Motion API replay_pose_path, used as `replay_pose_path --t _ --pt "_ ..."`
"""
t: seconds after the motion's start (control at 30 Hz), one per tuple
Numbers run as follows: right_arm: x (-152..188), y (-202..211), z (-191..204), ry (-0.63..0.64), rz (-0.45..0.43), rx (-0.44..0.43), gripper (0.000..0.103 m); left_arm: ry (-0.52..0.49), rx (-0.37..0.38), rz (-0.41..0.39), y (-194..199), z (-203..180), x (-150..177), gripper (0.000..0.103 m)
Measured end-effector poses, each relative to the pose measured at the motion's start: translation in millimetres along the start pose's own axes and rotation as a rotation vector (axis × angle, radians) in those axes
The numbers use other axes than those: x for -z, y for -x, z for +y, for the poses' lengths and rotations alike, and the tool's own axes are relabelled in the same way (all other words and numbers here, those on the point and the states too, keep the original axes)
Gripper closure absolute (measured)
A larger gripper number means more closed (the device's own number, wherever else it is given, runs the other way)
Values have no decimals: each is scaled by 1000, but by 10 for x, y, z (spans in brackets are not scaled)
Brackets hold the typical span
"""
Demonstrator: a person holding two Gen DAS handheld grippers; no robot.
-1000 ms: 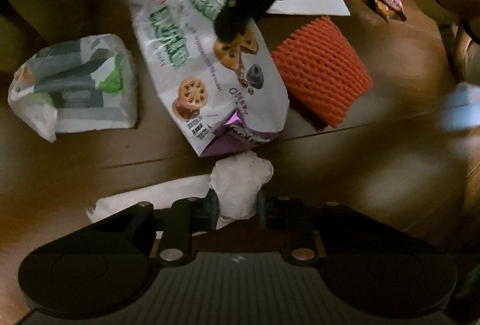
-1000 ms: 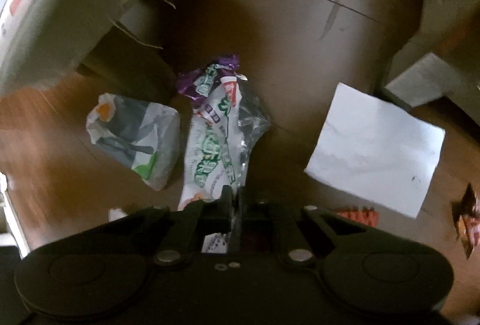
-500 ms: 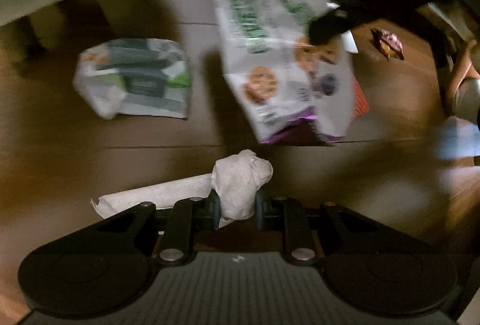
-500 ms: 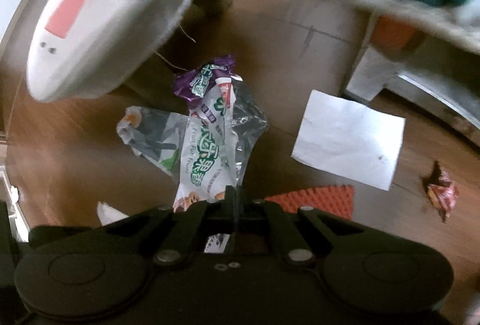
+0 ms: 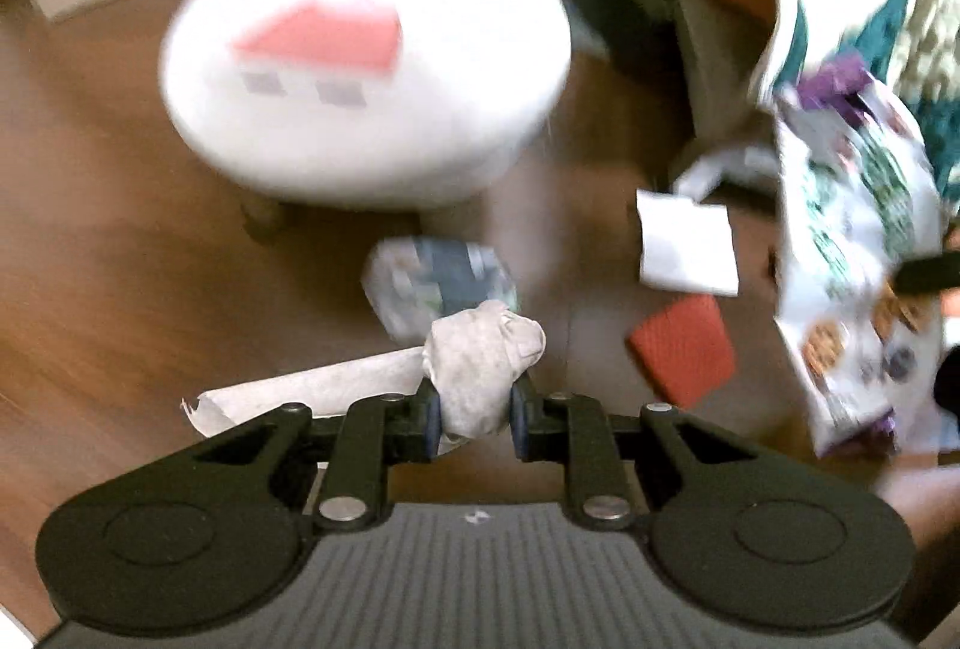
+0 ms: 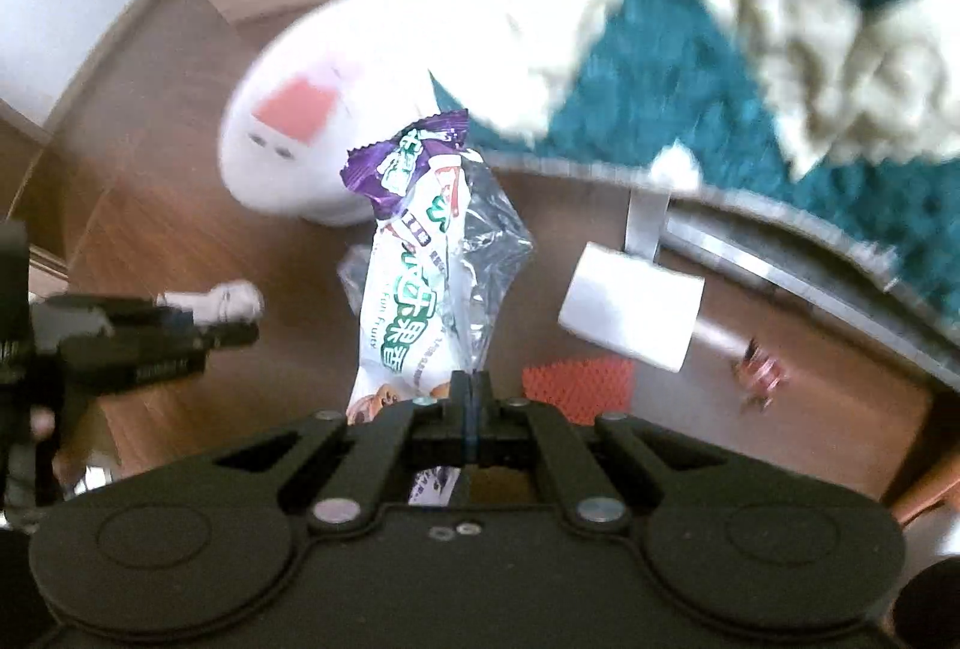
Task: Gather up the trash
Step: 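Lift the white cloth with left tool while right tool carries the snack bag to the bin, then open left tool to drop the cloth while right tool drops the snack bag into the bin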
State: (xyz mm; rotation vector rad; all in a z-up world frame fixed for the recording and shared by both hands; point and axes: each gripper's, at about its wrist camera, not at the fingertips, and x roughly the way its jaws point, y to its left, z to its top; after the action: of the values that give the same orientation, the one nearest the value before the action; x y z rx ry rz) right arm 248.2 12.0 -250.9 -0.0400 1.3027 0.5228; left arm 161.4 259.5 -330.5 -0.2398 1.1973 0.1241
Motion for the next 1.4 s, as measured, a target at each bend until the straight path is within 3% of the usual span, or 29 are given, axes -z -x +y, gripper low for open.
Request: replay_pose_path --t 0.23,0.43,0.77,0.97,1.17,1.4 --pt "-75 973 185 38 -190 13 103 19 -43 -184 1003 -72 -451 82" --pt "-35 1846 261 71 -363 -8 103 1 -50 -319 1848 -390 -712 82" --pt "149 3057 232 77 -594 -40 103 6 48 -499 3110 -1132 -955 82" --pt "104 3636 123 85 -702 -9 103 -78 77 -600 3705 -1756 -1125 82" --pt "-44 4175 -123 77 -808 30 103 -125 172 -672 4192 -2376 -1344 82" --pt "-202 4683 -449 55 -903 102 103 -219 243 -715 4428 -3147 -1688 82"
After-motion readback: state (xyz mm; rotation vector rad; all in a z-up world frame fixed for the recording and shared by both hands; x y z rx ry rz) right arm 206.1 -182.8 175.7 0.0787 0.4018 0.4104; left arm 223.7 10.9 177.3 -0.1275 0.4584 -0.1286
